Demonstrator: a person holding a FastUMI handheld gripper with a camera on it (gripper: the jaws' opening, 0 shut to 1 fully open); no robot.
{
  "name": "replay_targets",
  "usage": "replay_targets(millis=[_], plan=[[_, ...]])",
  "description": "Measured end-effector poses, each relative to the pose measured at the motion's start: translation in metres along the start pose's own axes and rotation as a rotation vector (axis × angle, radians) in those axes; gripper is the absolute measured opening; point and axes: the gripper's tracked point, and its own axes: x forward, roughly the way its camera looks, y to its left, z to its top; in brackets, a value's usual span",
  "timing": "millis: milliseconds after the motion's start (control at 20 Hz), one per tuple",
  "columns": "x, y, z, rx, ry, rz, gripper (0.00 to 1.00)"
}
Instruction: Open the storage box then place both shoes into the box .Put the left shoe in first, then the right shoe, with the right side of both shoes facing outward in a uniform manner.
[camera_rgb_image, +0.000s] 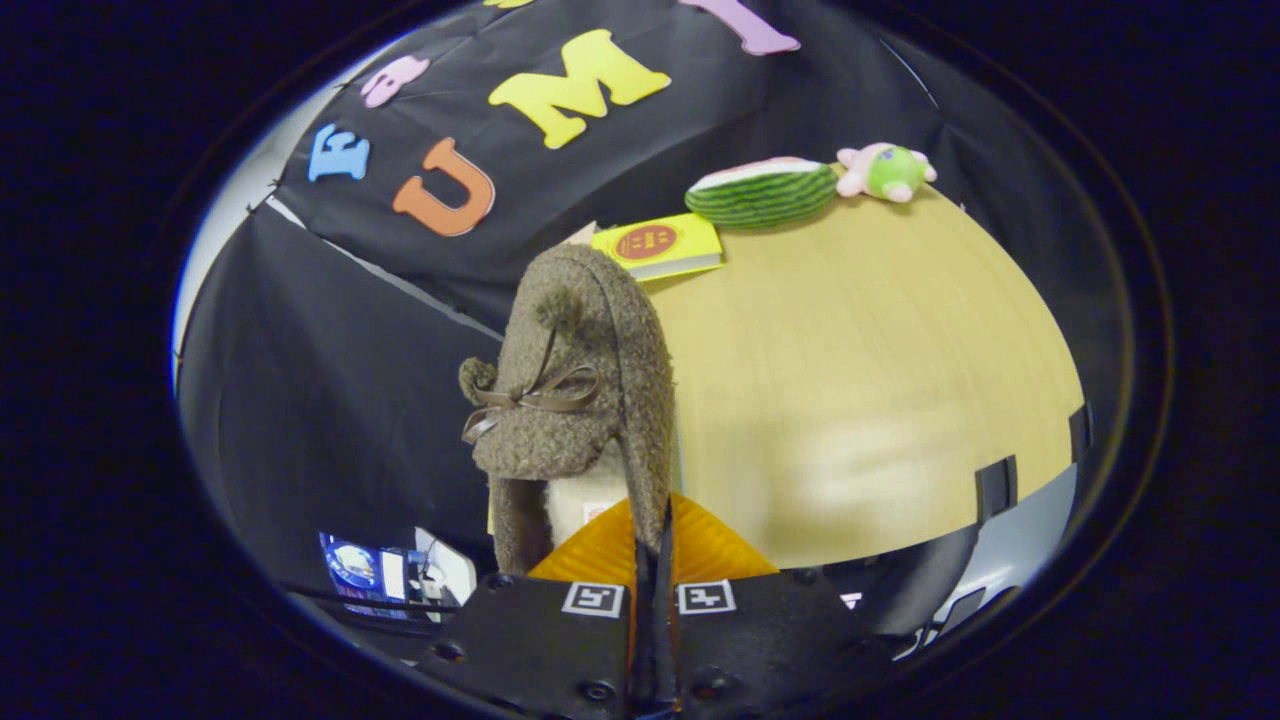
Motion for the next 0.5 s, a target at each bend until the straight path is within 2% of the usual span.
replay_targets(millis=[200, 350, 500], plan=[[0.020, 0.051, 0.006, -0.026, -0.003, 0.000, 0.06], [0.055, 0.080, -0.009, -0.031, 0.030, -0.009, 0.06], [0.094, 0.084, -0.023, -0.021, 0.085, -0.052, 0.06]])
